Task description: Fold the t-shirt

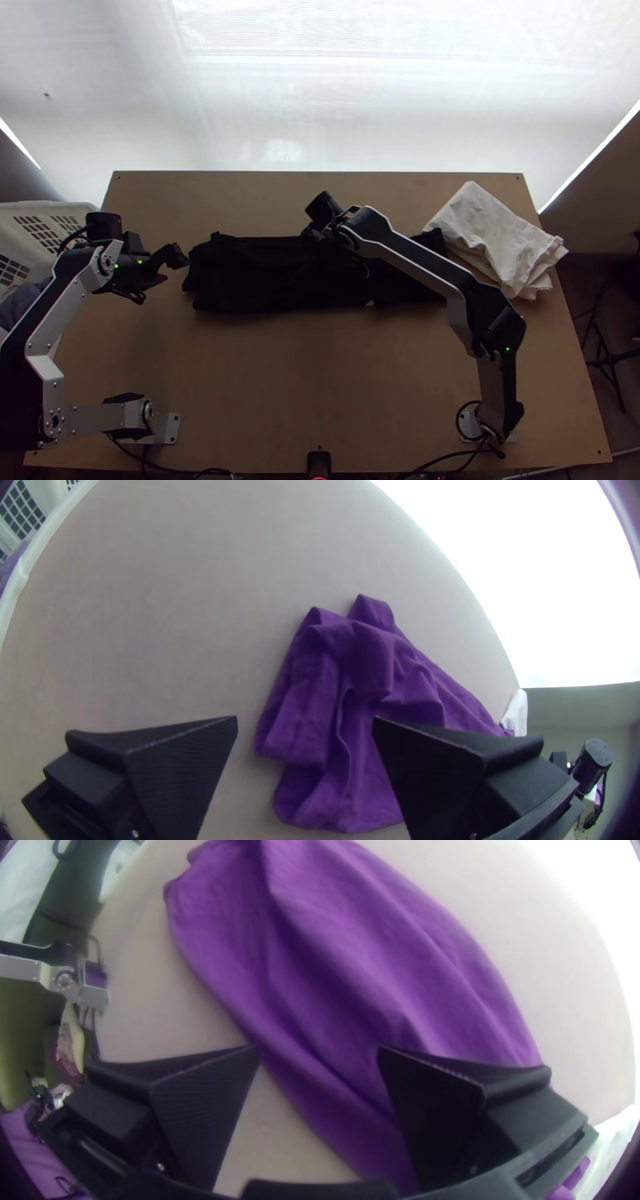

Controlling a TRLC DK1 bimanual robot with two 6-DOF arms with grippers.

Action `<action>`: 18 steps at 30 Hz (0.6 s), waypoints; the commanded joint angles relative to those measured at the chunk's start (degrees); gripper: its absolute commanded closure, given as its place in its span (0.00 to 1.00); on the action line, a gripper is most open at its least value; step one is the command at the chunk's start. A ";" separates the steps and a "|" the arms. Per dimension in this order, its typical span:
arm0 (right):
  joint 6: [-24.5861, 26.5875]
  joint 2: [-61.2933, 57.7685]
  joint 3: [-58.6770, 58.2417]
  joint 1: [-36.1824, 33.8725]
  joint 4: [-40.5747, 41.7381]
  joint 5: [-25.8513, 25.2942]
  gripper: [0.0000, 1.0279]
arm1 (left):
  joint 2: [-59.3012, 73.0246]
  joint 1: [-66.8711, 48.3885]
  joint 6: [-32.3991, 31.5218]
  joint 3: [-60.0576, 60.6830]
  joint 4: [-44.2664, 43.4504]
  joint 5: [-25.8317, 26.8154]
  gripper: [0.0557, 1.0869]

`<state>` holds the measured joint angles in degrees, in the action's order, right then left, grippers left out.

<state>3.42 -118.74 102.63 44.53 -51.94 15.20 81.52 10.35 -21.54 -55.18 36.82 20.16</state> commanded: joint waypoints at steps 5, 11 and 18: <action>1.68 -8.88 1.61 -1.82 0.88 -0.96 0.16 | 3.74 0.81 -0.52 7.01 -13.18 0.14 0.05; 1.59 -9.41 1.52 -2.17 0.88 -0.88 0.15 | 6.38 0.99 1.15 6.84 -14.41 3.57 0.05; 1.24 -9.23 0.99 -2.17 0.88 -0.88 0.14 | 8.13 0.20 0.89 7.98 -18.27 13.41 0.05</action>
<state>4.95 -127.35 104.05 42.57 -51.09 14.57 87.74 11.27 -20.80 -48.34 22.41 27.16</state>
